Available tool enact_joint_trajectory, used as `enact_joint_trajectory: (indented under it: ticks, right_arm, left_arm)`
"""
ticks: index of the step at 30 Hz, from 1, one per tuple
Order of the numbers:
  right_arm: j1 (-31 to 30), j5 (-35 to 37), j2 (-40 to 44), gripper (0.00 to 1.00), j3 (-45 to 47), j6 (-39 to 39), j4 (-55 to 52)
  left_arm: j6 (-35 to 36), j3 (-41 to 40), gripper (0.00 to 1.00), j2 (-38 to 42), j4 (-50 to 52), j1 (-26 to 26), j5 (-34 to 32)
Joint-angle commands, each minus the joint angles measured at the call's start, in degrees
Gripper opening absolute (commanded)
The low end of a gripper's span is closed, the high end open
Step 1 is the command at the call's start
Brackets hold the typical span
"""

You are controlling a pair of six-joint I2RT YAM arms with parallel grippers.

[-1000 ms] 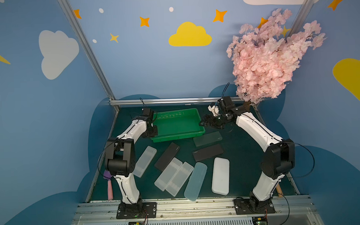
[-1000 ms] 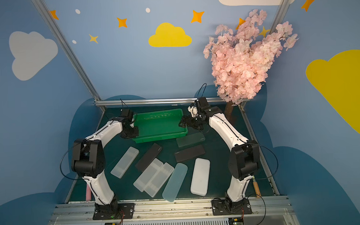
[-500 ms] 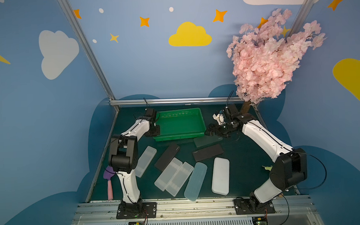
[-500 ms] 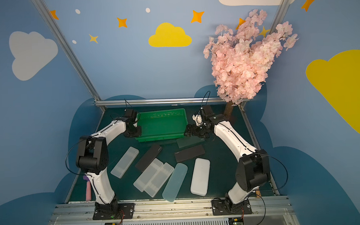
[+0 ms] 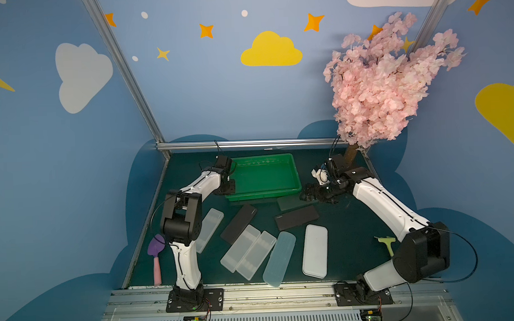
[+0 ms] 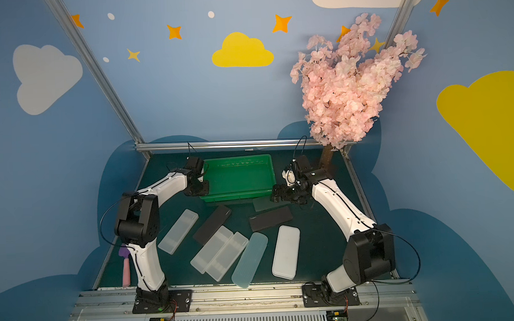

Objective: Put the pencil case into the storage box
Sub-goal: Move the storage box to the center of the board.

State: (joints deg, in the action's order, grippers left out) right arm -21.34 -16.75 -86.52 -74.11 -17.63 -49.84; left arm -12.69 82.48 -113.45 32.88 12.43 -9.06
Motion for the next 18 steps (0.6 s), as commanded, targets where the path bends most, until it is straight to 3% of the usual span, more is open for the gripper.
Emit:
enact_joint_trajectory:
  ticks: [1,4,7,12,18]
  right_arm:
    - [0.3,1.5,0.5,0.99,1.1,-2.1,-4.3]
    - [0.1,2.1,-0.4,0.98,2.3,-4.5,-7.1]
    - [-0.6,3.9,-0.2,0.99,4.6,-7.9,-9.1]
    - [-2.4,6.4,2.2,0.99,9.0,-14.4,-11.6]
    - [-4.7,6.6,5.5,0.99,14.2,-20.7,-12.2]
  left_arm:
    - [3.0,-3.3,0.08,2.4,3.6,1.1,-0.6]
    - [3.4,-3.9,0.18,3.9,3.4,1.0,-1.4]
    - [3.5,-3.7,0.36,5.2,3.5,1.2,-1.7]
    - [3.0,-3.3,0.56,8.2,3.4,1.0,-3.0]
    - [1.3,-2.3,0.69,12.7,4.2,1.2,-6.5]
